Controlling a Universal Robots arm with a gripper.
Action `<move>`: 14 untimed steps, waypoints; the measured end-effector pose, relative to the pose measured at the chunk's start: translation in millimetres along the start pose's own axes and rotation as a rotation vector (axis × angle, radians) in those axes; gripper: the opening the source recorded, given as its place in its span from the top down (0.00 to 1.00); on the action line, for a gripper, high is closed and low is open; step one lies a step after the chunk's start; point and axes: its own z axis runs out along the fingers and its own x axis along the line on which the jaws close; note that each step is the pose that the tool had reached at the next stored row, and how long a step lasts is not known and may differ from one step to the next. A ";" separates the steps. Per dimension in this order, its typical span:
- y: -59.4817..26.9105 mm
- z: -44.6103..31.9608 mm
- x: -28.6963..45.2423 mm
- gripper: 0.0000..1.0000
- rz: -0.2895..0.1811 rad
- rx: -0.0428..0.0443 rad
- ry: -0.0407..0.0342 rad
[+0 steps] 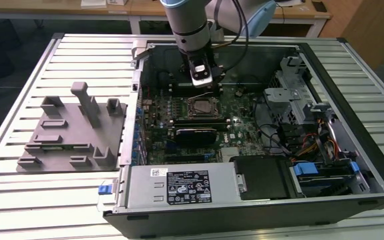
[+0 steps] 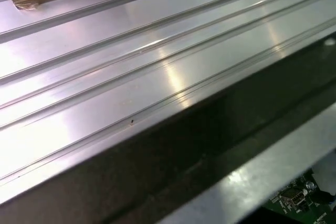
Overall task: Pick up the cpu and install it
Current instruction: 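Install the first cpu locking lever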
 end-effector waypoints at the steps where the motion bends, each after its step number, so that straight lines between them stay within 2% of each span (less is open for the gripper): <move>1: 0.4 -1.8 -0.4 0.89 0.000 -0.0001 -0.0001; 14: 3.9 -17.5 -3.8 0.89 0.000 -0.0012 0.0008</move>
